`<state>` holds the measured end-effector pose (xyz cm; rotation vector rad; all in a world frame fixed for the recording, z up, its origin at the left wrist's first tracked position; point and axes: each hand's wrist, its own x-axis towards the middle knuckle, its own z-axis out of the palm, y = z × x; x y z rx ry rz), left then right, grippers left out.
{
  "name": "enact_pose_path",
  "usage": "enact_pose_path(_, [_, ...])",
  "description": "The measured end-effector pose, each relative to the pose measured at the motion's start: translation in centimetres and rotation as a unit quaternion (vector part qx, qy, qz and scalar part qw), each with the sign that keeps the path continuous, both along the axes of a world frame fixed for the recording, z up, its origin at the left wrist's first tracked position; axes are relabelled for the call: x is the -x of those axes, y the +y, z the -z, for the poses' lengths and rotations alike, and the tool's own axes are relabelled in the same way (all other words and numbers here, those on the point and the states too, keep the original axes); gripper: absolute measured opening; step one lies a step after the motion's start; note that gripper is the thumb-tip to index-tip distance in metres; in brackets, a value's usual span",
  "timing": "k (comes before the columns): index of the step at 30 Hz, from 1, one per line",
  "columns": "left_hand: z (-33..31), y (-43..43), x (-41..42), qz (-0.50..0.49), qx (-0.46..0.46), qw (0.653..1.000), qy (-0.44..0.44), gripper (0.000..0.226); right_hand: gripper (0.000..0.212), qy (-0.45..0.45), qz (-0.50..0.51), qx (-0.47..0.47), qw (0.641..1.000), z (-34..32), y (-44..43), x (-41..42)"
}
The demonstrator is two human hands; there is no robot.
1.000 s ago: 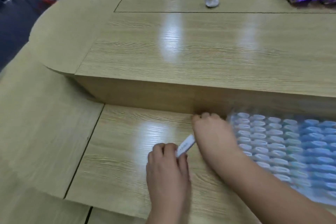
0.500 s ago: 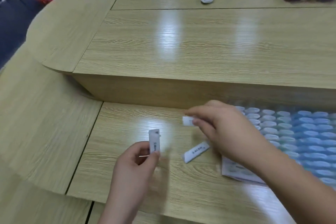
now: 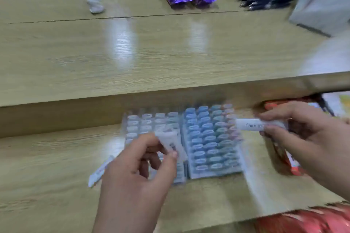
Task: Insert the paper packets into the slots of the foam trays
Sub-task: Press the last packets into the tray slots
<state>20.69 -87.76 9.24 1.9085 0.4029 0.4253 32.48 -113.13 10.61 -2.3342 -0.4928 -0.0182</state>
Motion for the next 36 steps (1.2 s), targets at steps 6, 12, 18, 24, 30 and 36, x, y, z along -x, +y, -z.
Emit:
enact_pose_path(6, [2.4, -8.4, -3.0, 0.079, -0.131, 0.988, -0.014, 0.015, 0.035, -0.004, -0.022, 0.082, 0.996, 1.7, -3.6, -0.4])
enact_pose_path(12, [5.9, -11.6, -4.3, 0.042, -0.22, 0.974, 0.041, 0.008, 0.039, 0.044, -0.037, 0.02, 0.998, 5.4, -3.5, -0.9])
enact_pose_path(18, [7.8, -13.3, -4.8, 0.024, -0.265, 0.961, 0.077, 0.004, 0.023, 0.039, -0.074, -0.006, 0.996, 7.8, -3.0, -1.0])
enact_pose_path(24, [8.5, -13.7, -5.0, 0.037, -0.33, 0.937, 0.114, 0.015, 0.015, -0.025, -0.085, 0.044, 0.995, 8.7, -3.2, -1.4])
enact_pose_path(30, [8.6, -14.0, -5.1, 0.079, -0.386, 0.905, 0.161, 0.019, 0.015, -0.075, -0.136, 0.098, 0.983, 8.9, -2.5, -1.3])
enact_pose_path(36, [8.6, -14.1, -5.1, 0.065, -0.417, 0.89, 0.171, 0.012, 0.011, -0.036, -0.146, 0.016, 0.988, 9.6, -2.6, -1.4])
